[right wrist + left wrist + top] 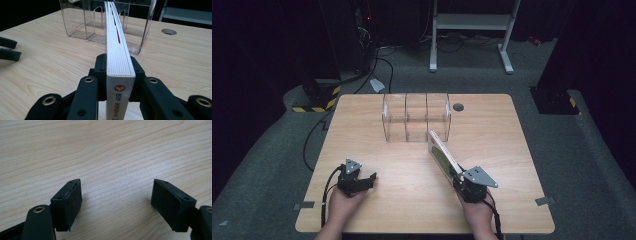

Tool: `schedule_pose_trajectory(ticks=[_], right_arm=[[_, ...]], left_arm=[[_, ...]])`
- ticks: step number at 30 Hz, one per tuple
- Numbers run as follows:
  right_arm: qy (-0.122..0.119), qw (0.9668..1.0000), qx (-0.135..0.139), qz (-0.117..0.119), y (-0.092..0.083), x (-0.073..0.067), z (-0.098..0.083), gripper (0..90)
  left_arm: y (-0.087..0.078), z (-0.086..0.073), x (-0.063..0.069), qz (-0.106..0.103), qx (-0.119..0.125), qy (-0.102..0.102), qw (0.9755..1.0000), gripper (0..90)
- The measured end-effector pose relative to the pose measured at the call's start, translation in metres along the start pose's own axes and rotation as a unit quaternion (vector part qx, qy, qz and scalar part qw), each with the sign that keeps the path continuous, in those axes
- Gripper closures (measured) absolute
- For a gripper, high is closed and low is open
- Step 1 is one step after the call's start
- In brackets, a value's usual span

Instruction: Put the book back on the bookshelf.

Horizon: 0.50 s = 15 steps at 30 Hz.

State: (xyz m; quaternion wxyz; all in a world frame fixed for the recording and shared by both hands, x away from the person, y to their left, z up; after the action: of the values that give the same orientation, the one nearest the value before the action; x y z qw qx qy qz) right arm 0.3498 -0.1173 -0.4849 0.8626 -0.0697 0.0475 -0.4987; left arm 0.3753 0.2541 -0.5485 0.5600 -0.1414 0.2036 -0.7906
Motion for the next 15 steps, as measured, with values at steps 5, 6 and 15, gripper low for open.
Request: schedule_pose_trajectory(ticks=[5, 6, 15], right_arm=[[-0.002, 1.0000, 0.002, 0.000, 0.0003, 0.0001, -0.0004, 74.6], [-0.001, 1.0000, 0.002, -0.001, 0.0002, 0.0003, -0.0004, 74.6], [-0.005, 1.0000, -0.005, -0.006, 0.0004, -0.0011, 0.0008, 74.8]], left_arm=[[0.0000, 0.0000, 0.0000, 0.000, 0.000, 0.000, 1.0000, 24.7], [0.0001, 0.0000, 0.0000, 0.000, 0.000, 0.000, 1.0000, 24.7], [0.0002, 0.0000, 0.0004, -0.003, 0.000, 0.001, 1.0000, 24.7]])
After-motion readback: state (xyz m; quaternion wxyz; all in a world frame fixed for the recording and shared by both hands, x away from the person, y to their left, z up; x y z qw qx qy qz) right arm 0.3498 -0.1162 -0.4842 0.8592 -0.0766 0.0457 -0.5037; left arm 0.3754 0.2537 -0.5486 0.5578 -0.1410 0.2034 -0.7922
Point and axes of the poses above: each handheld gripper's, and its own axes: y roughly forward along the jaws, z roughly out of its top, x roughly to its right, the point moved 3 cm from there along y, roughly forward along the jaws, and after that the axes turned 13 degrees about x, right-handed, at the moved point
